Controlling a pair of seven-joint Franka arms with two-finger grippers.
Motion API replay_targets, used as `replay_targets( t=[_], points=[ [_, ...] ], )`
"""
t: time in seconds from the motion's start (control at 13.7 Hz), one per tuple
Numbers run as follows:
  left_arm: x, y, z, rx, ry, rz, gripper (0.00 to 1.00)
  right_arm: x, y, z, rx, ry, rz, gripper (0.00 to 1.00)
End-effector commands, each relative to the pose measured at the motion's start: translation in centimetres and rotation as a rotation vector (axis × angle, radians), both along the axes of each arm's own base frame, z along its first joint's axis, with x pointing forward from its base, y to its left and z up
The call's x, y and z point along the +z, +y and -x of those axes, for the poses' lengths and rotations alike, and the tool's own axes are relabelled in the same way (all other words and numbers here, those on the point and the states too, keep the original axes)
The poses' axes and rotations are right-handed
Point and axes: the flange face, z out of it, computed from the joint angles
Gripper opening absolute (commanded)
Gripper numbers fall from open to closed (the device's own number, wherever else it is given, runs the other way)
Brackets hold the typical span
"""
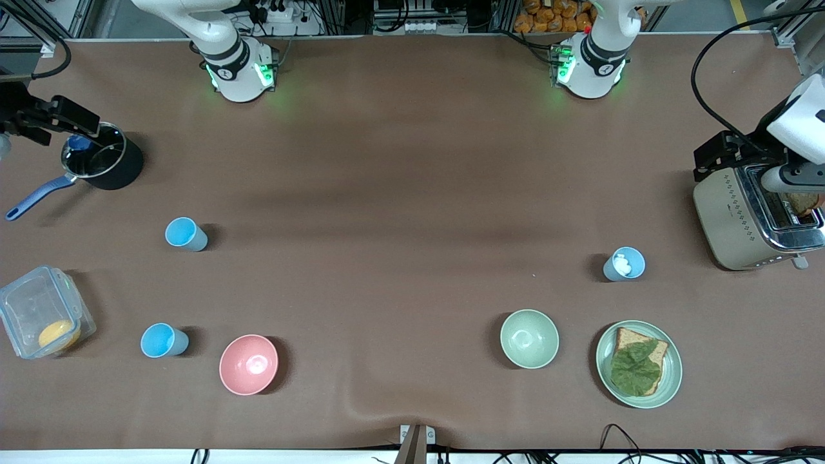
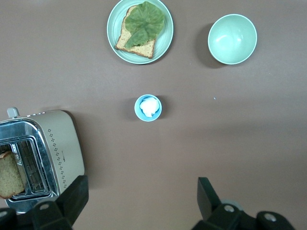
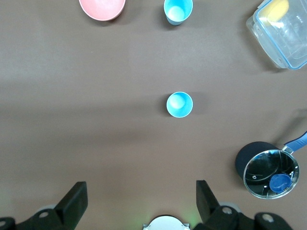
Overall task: Stack blue cups with both arms
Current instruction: 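Reach the right gripper to a blue cup while the left gripper reaches the tissue cup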
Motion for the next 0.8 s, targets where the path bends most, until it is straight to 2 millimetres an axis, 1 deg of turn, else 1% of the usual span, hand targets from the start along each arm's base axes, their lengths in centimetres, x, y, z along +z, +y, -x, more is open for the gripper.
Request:
replay_targets(
  t=[0.0,0.07,0.22,0.29,0.37,0.44,0.51,0.59,0.66,0.73],
  points=[
    [0.3,0.4,0.3,0.009,0.003,0.009,1.00,-0.3,0.0,0.0,0.008,-0.004,-0.004,1.00],
    [0.1,0.5,0.0,0.014,0.008,0.000,1.00,-0.3,0.0,-0.1,0.007,-0.006,-0.002,1.00],
    [-1.9,1.3,-1.1,0.028,0.040,-0.012,1.00,-0.3,-0.3,-0.1,0.004,-0.007,-0.001,1.00],
    [-4.3,1.8,-2.2,0.022,0.081,-0.021,1.00,-0.5,-0.5,-0.2,0.001,-0.006,0.001,1.00],
    [-7.4,2.1,-3.3,0.035,0.126,-0.020,1.00,-0.5,-0.5,-0.2,-0.001,-0.004,0.001,1.00],
    [-11.4,3.0,-4.9,0.055,0.167,-0.001,1.00,-1.1,-0.8,-0.4,-0.005,0.006,0.001,1.00],
    [-14.3,5.1,-6.2,0.084,0.146,0.018,1.00,-2.0,-1.6,-0.9,-0.025,0.025,0.004,1.00],
    [-16.9,6.4,-6.6,0.078,0.102,0.029,1.00,-3.6,-2.8,-1.6,-0.048,0.054,0.004,1.00],
    [-19.6,6.6,-6.5,0.064,0.079,0.034,1.00,-5.4,-3.7,-2.5,-0.065,0.087,0.005,1.00],
    [-21.7,6.2,-6.4,0.057,0.058,0.034,1.00,-7.6,-4.0,-3.5,-0.065,0.121,0.007,1.00]
  ],
)
